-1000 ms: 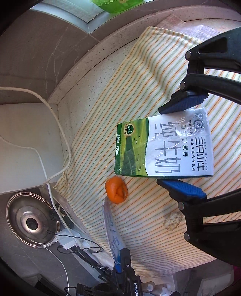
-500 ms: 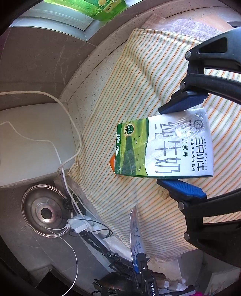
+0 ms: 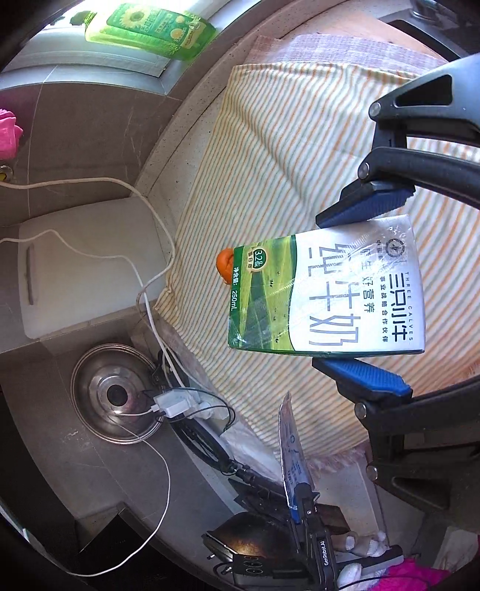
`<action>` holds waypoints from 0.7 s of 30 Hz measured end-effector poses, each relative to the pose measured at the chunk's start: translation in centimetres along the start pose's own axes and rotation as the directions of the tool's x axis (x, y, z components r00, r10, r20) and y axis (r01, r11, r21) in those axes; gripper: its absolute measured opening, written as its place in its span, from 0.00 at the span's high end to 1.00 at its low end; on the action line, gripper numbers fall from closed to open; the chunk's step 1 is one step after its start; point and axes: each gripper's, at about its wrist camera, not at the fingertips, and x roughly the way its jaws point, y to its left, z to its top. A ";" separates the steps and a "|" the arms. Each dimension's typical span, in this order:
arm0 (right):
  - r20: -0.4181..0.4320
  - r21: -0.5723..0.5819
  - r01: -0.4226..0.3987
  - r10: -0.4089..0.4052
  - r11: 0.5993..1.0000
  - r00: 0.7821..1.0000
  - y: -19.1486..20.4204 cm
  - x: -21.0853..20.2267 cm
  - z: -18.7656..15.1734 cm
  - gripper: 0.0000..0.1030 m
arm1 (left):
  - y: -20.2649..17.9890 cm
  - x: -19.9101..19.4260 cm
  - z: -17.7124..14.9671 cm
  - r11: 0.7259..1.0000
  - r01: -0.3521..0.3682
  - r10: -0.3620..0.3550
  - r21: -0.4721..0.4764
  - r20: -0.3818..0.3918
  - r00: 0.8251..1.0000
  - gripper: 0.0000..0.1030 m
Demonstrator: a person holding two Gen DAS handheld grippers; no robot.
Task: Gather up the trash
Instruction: 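Lift the toothpaste tube and milk carton and carry both down over the blue basket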
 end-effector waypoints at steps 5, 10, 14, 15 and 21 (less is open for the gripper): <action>0.023 0.060 -0.008 0.006 0.998 1.000 2.7 -2.3 -2.9 0.32 | 1.0 -2.1 -2.4 0.999 0.038 -0.037 0.021 -0.016 0.999 0.64; 0.039 0.119 -0.010 0.006 0.993 0.999 5.3 -4.2 -6.1 0.32 | 1.6 -3.9 -4.5 0.996 0.078 -0.077 0.045 -0.027 0.997 0.64; 0.047 0.158 -0.009 0.001 0.987 0.999 7.2 -5.2 -8.5 0.32 | 2.1 -5.3 -6.1 0.993 0.102 -0.099 0.068 -0.037 0.994 0.64; 0.050 0.167 -0.010 0.002 0.986 0.999 7.6 -5.4 -9.0 0.32 | 2.2 -5.6 -6.5 0.991 0.108 -0.105 0.074 -0.040 0.994 0.64; 0.038 0.202 -0.012 0.004 0.979 0.999 10.4 -6.3 -12.2 0.32 | 2.5 -6.7 -9.3 0.986 0.130 -0.122 0.108 -0.078 0.990 0.64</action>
